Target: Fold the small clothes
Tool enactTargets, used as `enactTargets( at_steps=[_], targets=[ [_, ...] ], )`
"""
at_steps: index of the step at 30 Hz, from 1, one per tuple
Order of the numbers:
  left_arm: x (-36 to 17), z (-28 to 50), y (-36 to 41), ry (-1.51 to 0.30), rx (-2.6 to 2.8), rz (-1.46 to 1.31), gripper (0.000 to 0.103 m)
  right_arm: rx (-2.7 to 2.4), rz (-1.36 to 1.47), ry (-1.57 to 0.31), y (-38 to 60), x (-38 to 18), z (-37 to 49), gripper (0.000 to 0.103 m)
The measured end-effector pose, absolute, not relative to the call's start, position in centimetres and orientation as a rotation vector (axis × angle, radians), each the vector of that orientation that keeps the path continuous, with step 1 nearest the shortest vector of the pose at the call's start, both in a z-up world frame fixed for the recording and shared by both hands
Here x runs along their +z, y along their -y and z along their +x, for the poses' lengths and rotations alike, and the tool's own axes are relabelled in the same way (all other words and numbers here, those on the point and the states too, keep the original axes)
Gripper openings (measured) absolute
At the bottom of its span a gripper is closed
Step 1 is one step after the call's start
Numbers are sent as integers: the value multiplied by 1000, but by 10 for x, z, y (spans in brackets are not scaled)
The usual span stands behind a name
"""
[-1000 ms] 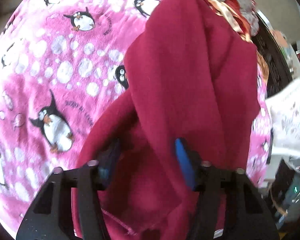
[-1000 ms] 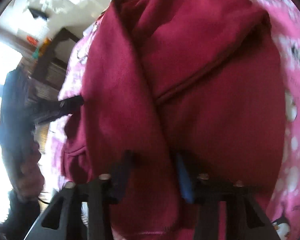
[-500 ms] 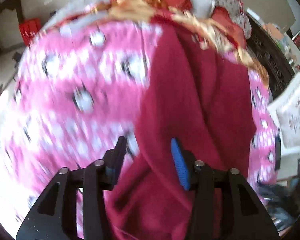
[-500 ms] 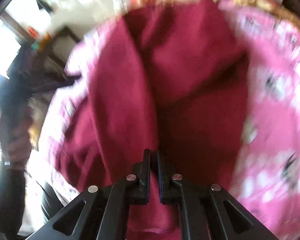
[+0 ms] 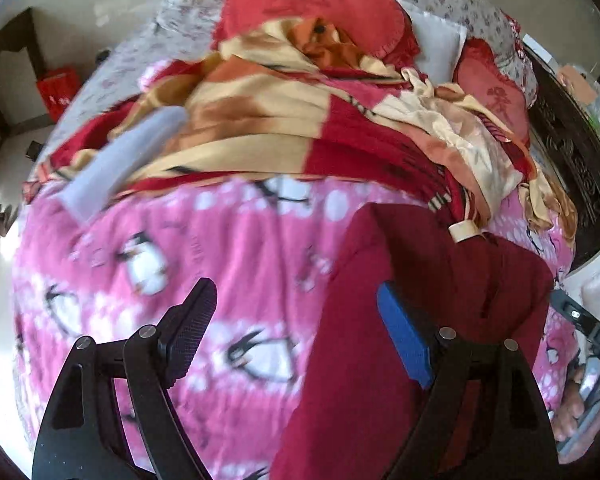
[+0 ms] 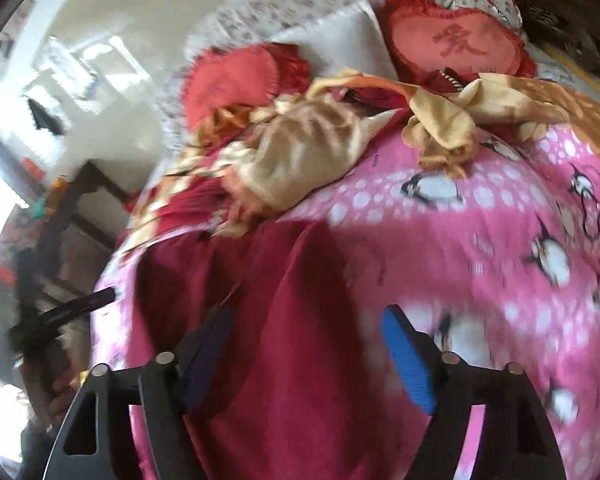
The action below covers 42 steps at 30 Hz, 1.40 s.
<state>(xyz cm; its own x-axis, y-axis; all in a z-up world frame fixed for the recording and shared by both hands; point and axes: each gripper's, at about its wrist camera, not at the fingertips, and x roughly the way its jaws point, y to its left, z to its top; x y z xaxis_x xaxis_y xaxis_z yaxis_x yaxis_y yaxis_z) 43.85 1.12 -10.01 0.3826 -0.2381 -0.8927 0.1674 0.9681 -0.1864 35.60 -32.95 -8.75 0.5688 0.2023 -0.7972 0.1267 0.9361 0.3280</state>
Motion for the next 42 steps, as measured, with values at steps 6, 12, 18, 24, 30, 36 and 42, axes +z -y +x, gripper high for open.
enactTargets(
  at_steps=[6, 12, 18, 24, 30, 36, 42],
  targets=[
    [-120, 453, 7, -1230, -266, -23, 37, -6, 362, -1067, 343, -111, 383, 27],
    [-89, 448, -2, -1166, -297, -99, 5, -19, 330, -1032, 350, -94, 375, 9],
    [-28, 450, -53, -1019, -292, -172, 2, 10, 301, -913, 350, -47, 372, 8],
    [-86, 485, -56, -1087, -78, -94, 2, -2, 309, -962, 352, -77, 416, 9],
    [-87, 420, -97, -1072, -199, -157, 9, -17, 332, -908, 359, -86, 370, 24],
    [-86, 255, -137, -1029, -178, -92, 75, 70, 306, -735, 319, -46, 183, 103],
    [-142, 135, -139, -1214, -104, -55, 75, 80, 493, -844, 291, -95, 58, 103]
  ],
)
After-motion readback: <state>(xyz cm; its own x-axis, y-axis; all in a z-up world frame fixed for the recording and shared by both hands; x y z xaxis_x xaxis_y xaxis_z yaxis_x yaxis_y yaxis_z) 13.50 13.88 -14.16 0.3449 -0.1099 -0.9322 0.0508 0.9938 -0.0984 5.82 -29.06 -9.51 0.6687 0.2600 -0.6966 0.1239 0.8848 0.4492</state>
